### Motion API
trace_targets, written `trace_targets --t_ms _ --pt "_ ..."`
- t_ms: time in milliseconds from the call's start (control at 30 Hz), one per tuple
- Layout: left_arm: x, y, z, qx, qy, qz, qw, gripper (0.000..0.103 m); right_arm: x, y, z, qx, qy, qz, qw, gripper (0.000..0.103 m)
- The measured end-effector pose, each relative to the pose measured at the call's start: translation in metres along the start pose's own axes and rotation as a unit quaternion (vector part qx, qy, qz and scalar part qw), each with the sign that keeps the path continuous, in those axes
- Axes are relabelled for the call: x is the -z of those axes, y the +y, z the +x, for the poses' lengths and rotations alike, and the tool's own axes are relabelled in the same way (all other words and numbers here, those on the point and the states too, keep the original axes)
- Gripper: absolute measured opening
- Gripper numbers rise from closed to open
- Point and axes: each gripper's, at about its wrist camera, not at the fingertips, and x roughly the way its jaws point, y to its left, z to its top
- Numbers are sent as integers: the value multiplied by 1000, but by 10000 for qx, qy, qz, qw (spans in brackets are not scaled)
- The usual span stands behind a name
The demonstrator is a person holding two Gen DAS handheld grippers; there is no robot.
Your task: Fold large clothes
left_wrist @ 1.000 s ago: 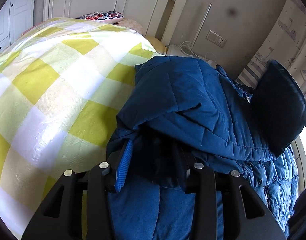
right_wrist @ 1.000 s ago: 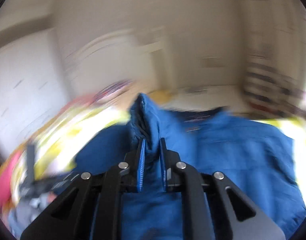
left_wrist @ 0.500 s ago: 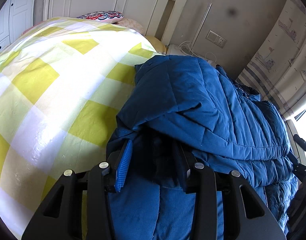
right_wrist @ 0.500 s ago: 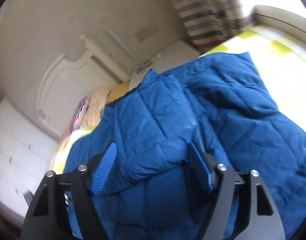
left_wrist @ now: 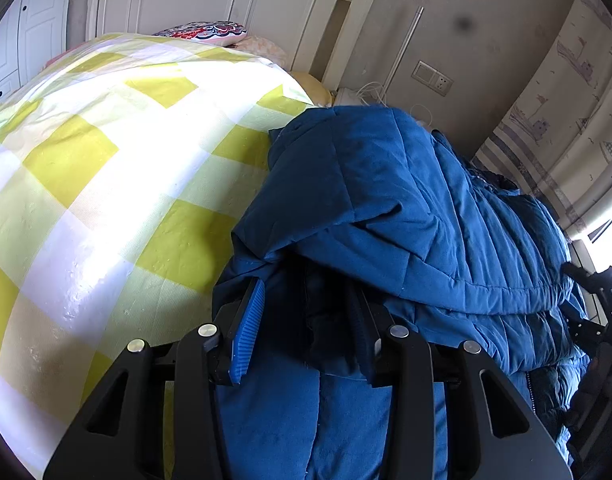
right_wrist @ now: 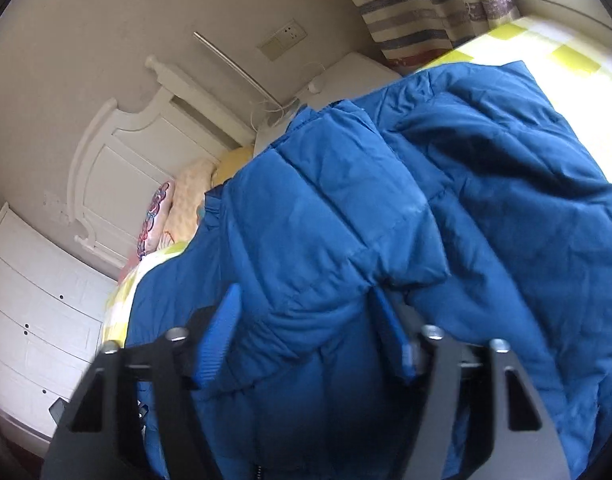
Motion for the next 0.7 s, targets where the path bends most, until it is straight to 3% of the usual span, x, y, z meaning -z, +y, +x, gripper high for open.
trace_targets --t_ms 67,200,333,400,433,467,500,633,700 --pt "0 1 0 20 -2 -13 10000 38 8 -4 -8 -47 51 159 9998 55" --pt "0 0 0 5 4 0 10000 38 27 -11 -19 -246 26 386 9990 64" --pt "0 -1 -1 5 4 -3 10000 38 13 -7 -5 -178 -254 277 9991 66" --pt "-1 -1 -1 20 3 -18 10000 38 4 -6 5 -37 -410 255 9988 60" --pt "-1 -1 -1 28 4 -25 10000 38 1 -6 8 -31 -433 306 9986 48" --pt "-1 -1 -1 34 3 -28 10000 38 0 -6 9 -198 -460 351 9981 29" --pt "-1 -1 0 36 3 -30 10000 38 1 -3 5 -364 -522 304 9975 21" --pt "-1 1 1 62 -5 -45 10000 38 7 22 -48 -899 -1230 -450 9873 17" --pt "-1 1 1 86 -7 -43 10000 41 7 26 -79 -900 -1570 -697 9810 17"
